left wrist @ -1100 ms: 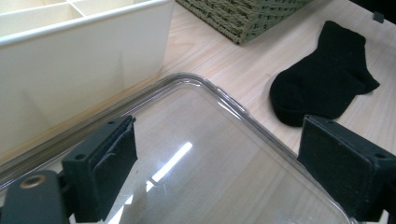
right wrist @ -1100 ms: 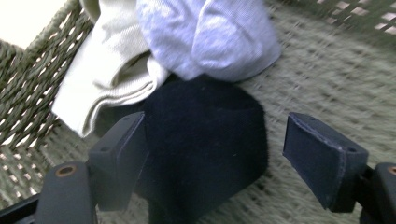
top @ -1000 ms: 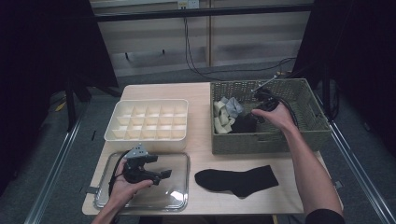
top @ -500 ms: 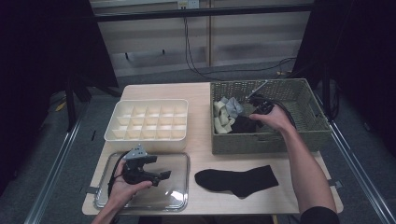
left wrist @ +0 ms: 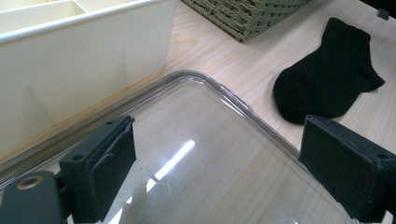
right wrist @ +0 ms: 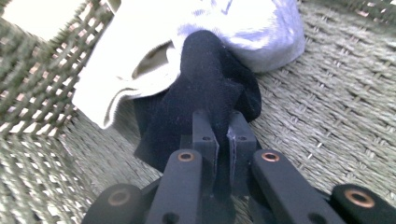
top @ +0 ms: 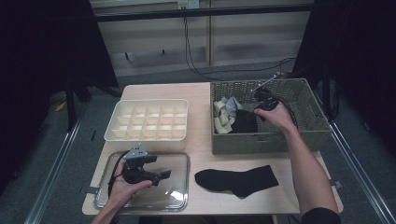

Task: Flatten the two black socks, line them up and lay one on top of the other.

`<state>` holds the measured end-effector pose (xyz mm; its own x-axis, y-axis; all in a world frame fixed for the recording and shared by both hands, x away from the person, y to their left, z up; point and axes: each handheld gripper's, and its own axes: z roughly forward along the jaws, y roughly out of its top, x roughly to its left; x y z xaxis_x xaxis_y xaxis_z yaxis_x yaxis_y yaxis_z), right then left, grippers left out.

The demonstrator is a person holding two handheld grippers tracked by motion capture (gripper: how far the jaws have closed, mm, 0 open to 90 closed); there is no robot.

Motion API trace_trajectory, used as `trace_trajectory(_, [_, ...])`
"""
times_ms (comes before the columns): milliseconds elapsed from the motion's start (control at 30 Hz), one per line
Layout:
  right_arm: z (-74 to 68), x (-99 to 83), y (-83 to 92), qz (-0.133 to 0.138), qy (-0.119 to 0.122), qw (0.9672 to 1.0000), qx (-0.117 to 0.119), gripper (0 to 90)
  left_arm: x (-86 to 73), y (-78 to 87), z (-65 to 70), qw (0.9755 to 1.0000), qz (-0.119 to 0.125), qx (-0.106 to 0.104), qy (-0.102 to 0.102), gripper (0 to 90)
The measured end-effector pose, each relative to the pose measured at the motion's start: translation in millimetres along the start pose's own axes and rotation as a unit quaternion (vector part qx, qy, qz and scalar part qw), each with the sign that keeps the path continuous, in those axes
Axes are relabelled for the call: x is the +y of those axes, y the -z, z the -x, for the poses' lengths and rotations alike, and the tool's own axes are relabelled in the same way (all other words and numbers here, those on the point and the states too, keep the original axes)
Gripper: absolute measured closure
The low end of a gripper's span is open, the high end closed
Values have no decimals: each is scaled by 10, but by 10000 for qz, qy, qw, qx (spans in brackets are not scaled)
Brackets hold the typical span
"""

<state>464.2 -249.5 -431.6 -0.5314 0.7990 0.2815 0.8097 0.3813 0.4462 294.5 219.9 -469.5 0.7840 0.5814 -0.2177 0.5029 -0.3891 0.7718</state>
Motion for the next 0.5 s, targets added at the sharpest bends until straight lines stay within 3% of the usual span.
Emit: trace_trajectory(500, [-11,-42,332,697,-23,9975,143,854,11,-23,4,10000,17,-18,-5,103])
